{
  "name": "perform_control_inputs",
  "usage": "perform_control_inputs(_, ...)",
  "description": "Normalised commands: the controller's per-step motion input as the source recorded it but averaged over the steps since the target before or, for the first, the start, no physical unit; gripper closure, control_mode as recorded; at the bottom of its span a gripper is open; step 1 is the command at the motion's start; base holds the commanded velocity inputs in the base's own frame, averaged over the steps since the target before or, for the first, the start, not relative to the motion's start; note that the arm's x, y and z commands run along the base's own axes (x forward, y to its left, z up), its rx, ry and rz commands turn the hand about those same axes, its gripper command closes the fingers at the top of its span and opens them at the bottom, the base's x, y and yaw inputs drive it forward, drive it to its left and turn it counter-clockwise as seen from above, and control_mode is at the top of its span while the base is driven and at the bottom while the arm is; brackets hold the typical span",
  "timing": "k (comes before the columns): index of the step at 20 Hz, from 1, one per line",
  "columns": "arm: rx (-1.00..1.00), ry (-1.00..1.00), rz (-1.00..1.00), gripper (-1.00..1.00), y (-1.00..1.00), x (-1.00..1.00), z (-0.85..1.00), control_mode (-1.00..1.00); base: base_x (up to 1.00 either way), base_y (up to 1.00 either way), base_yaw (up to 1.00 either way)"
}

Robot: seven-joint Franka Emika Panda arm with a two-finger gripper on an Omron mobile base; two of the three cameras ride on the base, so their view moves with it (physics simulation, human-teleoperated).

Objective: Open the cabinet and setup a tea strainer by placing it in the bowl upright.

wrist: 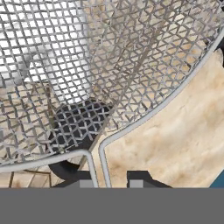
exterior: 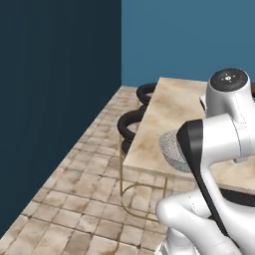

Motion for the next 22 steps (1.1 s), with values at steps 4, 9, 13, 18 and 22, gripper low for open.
perform_control_inputs(4,0.0,0.0,0.0,1.0,0.0,0.0,0.0,1.0,-0.36,-0.18,-0.59)
perform_control_inputs(9,0.0,0.0,0.0,1.0,0.0,0.0,0.0,1.0,0.14,0.07,0.1)
perform_control_inputs(13,0.0,0.0,0.0,1.0,0.0,0.0,0.0,1.0,0.16,0.1,0.41)
perform_control_inputs(18,0.0,0.0,0.0,1.0,0.0,0.0,0.0,1.0,-0.03,0.33,0.67)
perform_control_inputs(22,0.0,0.0,0.0,1.0,0.0,0.0,0.0,1.0,-0.01,0.0,0.69)
